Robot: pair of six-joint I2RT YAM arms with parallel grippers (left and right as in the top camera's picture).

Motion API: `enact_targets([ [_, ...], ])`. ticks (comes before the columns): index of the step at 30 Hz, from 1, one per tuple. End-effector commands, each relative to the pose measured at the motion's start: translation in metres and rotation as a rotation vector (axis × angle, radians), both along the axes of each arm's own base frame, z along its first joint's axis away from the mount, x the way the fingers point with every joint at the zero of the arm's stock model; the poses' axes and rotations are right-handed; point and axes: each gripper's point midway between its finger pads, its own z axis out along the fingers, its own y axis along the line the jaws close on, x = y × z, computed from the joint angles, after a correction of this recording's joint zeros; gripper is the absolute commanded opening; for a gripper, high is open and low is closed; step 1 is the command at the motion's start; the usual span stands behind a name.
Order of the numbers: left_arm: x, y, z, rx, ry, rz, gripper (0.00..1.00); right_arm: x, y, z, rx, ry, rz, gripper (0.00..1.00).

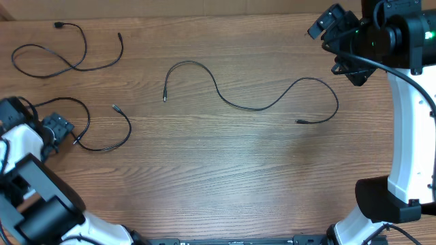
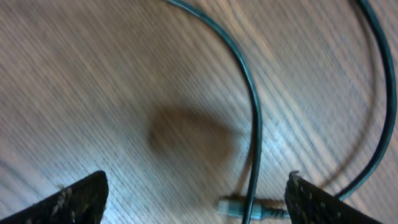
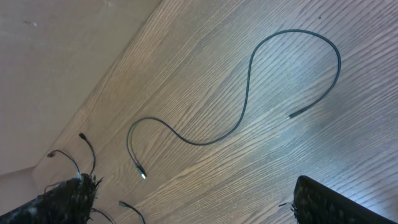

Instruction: Untangle cables

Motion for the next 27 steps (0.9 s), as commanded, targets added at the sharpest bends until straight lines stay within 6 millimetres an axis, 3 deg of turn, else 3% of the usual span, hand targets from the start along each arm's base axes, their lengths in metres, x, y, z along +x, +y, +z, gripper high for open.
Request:
enact_targets([
  [1,0.034,0.02,0.033,0.002,-0.054,-0.042,0.93,-0.004,0.001,0.008,0.007,-0.025,0.003,1.0],
  [3,0.038,0.024,0.036,-0.018,-0.035,-0.028,0.98,-0.004,0.001,0.008,0.007,-0.024,0.003,1.0],
  [6,0.036,0.033,0.03,-0.044,-0.019,0.02,1.0,-0.004,0.001,0.008,0.007,-0.024,0.003,1.0],
  [14,0.014,0.057,-0.018,-0.088,0.051,0.153,1.0,-0.004,0.001,0.008,0.008,-0.024,0.002,1.0],
  [21,0.026,0.066,-0.039,-0.105,0.0,0.166,1.0,-0.004,0.001,0.008,0.019,-0.021,-0.017,1.0],
  [25,0.033,0.072,-0.041,-0.084,-0.024,0.164,0.93,-0.004,0.001,0.008,0.019,-0.021,-0.017,1.0],
  [27,0.035,0.074,-0.041,-0.076,-0.033,0.164,0.84,-0.004,0.001,0.008,0.019,-0.021,-0.017,1.0],
])
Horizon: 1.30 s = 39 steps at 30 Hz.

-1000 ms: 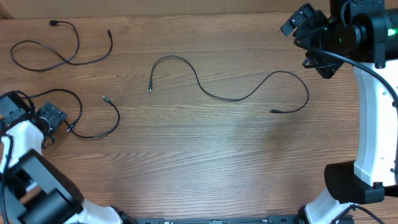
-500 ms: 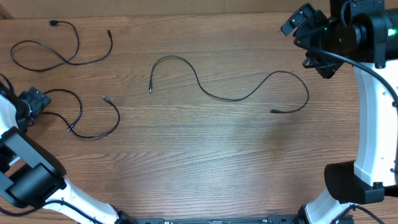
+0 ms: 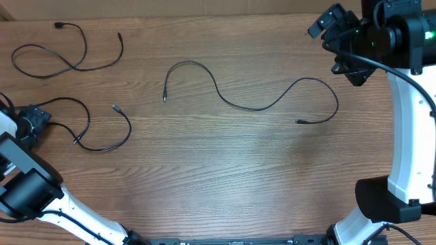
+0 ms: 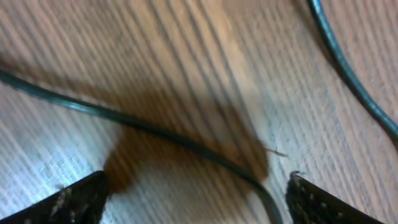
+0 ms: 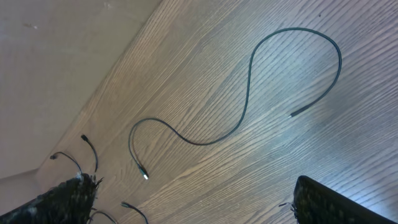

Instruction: Untangle cables

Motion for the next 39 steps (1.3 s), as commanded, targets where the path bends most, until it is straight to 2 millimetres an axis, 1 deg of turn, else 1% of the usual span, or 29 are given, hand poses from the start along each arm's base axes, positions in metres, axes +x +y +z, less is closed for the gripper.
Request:
enact_targets([
  [1,0.005,0.001,-0.009,-0.012,-0.01,0.003,0.78,-0.004,0.001,0.008,0.009,-0.023,-0.002,1.0],
  [2,0.006,0.002,-0.009,-0.008,-0.013,0.003,0.71,-0.004,0.001,0.008,0.009,-0.023,-0.002,1.0],
  [5,0.009,0.003,-0.008,-0.001,-0.023,0.0,0.45,-0.004,0.001,0.008,0.009,-0.023,-0.002,1.0],
  [6,0.009,0.003,-0.008,0.0,-0.024,0.0,0.4,-0.004,0.001,0.008,0.009,-0.023,-0.001,1.0],
  [9,0.011,0.003,-0.007,0.006,-0.03,-0.003,0.29,-0.004,0.001,0.008,0.009,-0.023,-0.001,1.0],
  [11,0.013,0.004,-0.006,0.01,-0.038,-0.004,0.25,-0.004,0.001,0.008,0.009,-0.023,-0.001,1.0],
  [12,0.015,0.004,-0.005,0.009,-0.046,-0.006,0.24,-0.004,0.001,0.008,0.009,-0.023,-0.001,1.0],
  [16,0.027,0.003,-0.005,-0.002,-0.102,-0.029,0.24,-0.004,0.001,0.008,0.009,-0.023,-0.001,1.0],
  [17,0.032,0.001,-0.007,-0.013,-0.119,-0.037,0.26,-0.004,0.002,0.008,0.013,-0.022,0.002,1.0],
  [18,0.031,0.001,-0.01,-0.019,-0.117,-0.029,0.27,-0.005,0.003,0.008,0.021,-0.021,0.007,1.0],
  [19,0.03,0.0,-0.014,-0.023,-0.109,-0.026,0.31,-0.005,0.004,0.008,0.026,-0.02,0.01,1.0],
  [20,0.029,-0.001,-0.018,-0.033,-0.104,-0.019,0.38,-0.005,0.005,0.008,0.028,-0.02,0.011,1.0],
  [22,0.026,-0.003,-0.027,-0.05,-0.087,-0.015,0.41,-0.005,0.005,0.008,0.028,-0.02,0.011,1.0],
  [23,0.026,-0.004,-0.031,-0.055,-0.08,-0.014,0.49,-0.005,0.005,0.008,0.028,-0.02,0.011,1.0],
  [24,0.025,-0.004,-0.031,-0.056,-0.08,-0.014,0.52,-0.005,0.005,0.008,0.028,-0.02,0.011,1.0],
  [26,0.025,-0.002,-0.03,-0.05,-0.082,-0.012,0.54,-0.005,0.005,0.008,0.028,-0.02,0.011,1.0],
  [28,0.027,0.002,-0.025,-0.047,-0.09,-0.009,0.54,-0.005,0.005,0.008,0.028,-0.02,0.011,1.0],
  [31,0.032,0.007,-0.009,-0.043,-0.091,-0.013,0.53,-0.005,0.005,0.008,0.027,-0.02,0.011,1.0],
  [32,0.034,0.009,0.0,-0.04,-0.092,-0.013,0.55,-0.005,0.005,0.008,0.027,-0.02,0.011,1.0],
  [34,0.037,0.014,0.018,-0.041,-0.089,0.001,0.66,-0.005,0.005,0.008,0.027,-0.02,0.011,1.0],
  [35,0.038,0.015,0.028,-0.053,-0.094,0.029,0.7,-0.005,0.005,0.008,0.027,-0.02,0.011,1.0],
  [37,0.037,0.02,0.048,-0.074,-0.101,0.092,0.7,-0.005,0.005,0.008,0.027,-0.02,0.011,1.0],
  [39,0.036,0.023,0.059,-0.074,-0.104,0.104,0.72,-0.005,0.005,0.008,0.027,-0.02,0.011,1.0],
])
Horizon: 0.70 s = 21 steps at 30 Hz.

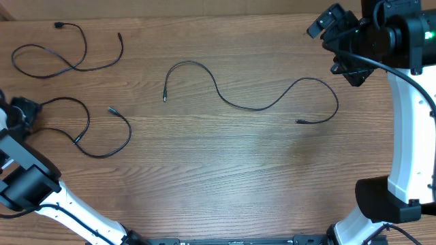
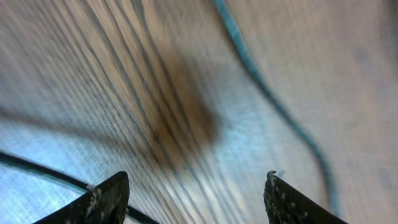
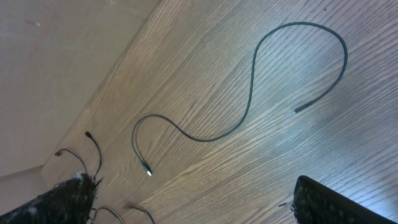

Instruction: Untangle cables

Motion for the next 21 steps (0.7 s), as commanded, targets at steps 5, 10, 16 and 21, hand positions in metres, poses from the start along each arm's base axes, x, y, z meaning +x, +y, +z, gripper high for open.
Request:
enact_targets([
  [5,-0.022,0.021,0.021,0.052,0.087,0.099,0.75,-0.004,0.001,0.008,0.007,-0.023,0.007,1.0],
  [10,-0.042,0.017,-0.001,0.056,0.177,0.096,0.79,-0.004,0.001,0.008,0.005,-0.024,0.01,1.0],
  [16,-0.051,0.011,-0.029,0.05,0.204,0.099,0.75,-0.004,0.001,0.008,0.005,-0.024,0.01,1.0],
  [21,-0.052,0.009,-0.045,0.06,0.193,0.1,0.76,-0.004,0.001,0.008,0.006,-0.024,0.009,1.0],
])
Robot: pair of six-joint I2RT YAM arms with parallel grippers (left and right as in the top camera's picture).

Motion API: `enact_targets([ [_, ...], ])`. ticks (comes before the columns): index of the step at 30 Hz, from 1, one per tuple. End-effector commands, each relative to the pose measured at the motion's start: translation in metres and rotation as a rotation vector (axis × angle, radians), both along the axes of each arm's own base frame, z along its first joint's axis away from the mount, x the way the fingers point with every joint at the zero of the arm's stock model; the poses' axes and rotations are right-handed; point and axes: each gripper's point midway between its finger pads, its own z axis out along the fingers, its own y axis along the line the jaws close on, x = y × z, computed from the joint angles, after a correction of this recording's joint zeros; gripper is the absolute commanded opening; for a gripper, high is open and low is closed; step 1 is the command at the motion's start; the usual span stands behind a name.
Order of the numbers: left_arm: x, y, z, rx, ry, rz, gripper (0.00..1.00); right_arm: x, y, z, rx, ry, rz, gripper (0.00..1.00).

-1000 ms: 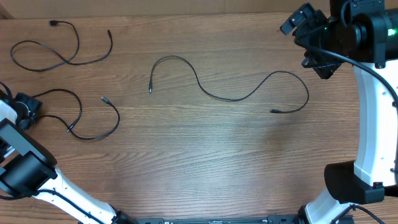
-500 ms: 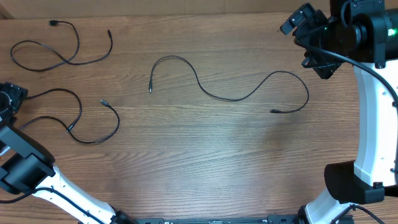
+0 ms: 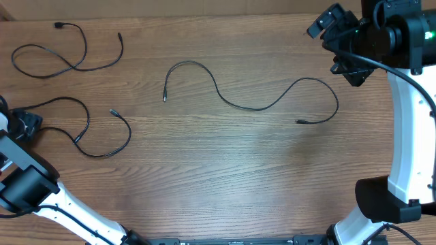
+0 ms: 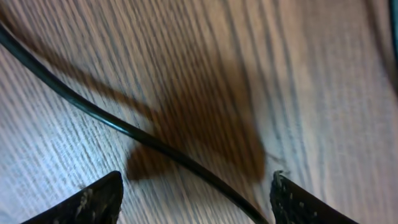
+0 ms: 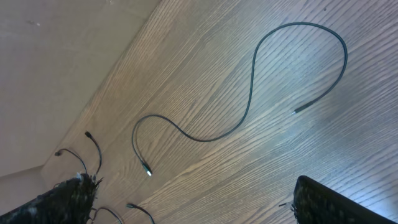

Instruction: Untangle cables

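Note:
Three black cables lie apart on the wooden table. One curls at the far left corner. A looped cable lies at the left, and a long wavy cable stretches across the middle. My left gripper sits low at the looped cable's left end. In the left wrist view it is open, and a strand of that cable runs slantwise on the wood between the fingers. My right gripper hangs high at the far right, open and empty, looking down on the long cable.
The table's far edge meets a pale wall. The right arm's white base stands at the table's right side. The left arm's body fills the near left corner.
My left gripper has shifted a little nearer along the table's left edge, and the looped cable's strand now crosses between its open fingers. The right arm has not moved.
My left gripper was first open over the looped cable near its lower plug. It then stood further left at the cable's left end, then at the table's left edge. The looped cable has shifted slightly. The other two cables and the right arm stayed put.

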Motion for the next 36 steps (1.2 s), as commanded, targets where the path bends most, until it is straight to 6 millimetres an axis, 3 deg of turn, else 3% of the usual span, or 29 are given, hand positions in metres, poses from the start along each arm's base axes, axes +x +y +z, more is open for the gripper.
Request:
enact_targets([
  [1,-0.006,0.003,-0.013,0.018,0.011,0.01,0.75,-0.005,0.001,0.008,0.006,-0.024,0.009,1.0],
  [4,0.004,0.006,-0.015,0.029,-0.036,-0.02,0.68,-0.005,0.001,0.007,0.005,-0.021,0.01,1.0],
  [8,0.026,-0.001,-0.017,-0.006,-0.137,-0.107,0.68,-0.005,0.001,0.003,0.004,-0.007,0.008,1.0],
  [14,0.043,0.0,-0.015,0.006,-0.207,-0.128,0.58,-0.006,0.001,-0.015,-0.004,0.055,0.006,1.0],
  [19,0.074,0.0,0.004,-0.005,-0.36,-0.181,0.58,-0.008,0.001,-0.025,-0.008,0.088,0.006,1.0],
  [25,0.097,0.009,0.042,0.049,-0.401,-0.228,0.59,-0.008,0.001,-0.026,-0.008,0.091,0.006,1.0],
  [26,0.098,0.009,0.046,0.05,-0.404,-0.23,0.59,-0.008,0.001,-0.026,-0.008,0.091,0.006,1.0],
  [28,0.102,0.008,0.058,0.047,-0.409,-0.237,0.72,-0.008,0.001,-0.026,-0.009,0.091,0.006,1.0],
  [32,0.112,-0.006,0.075,0.003,-0.439,-0.271,0.85,-0.008,0.001,-0.026,-0.009,0.092,0.006,1.0],
  [36,0.141,-0.052,0.089,-0.136,-0.568,-0.383,0.88,-0.007,0.001,-0.026,-0.012,0.088,0.005,1.0],
])
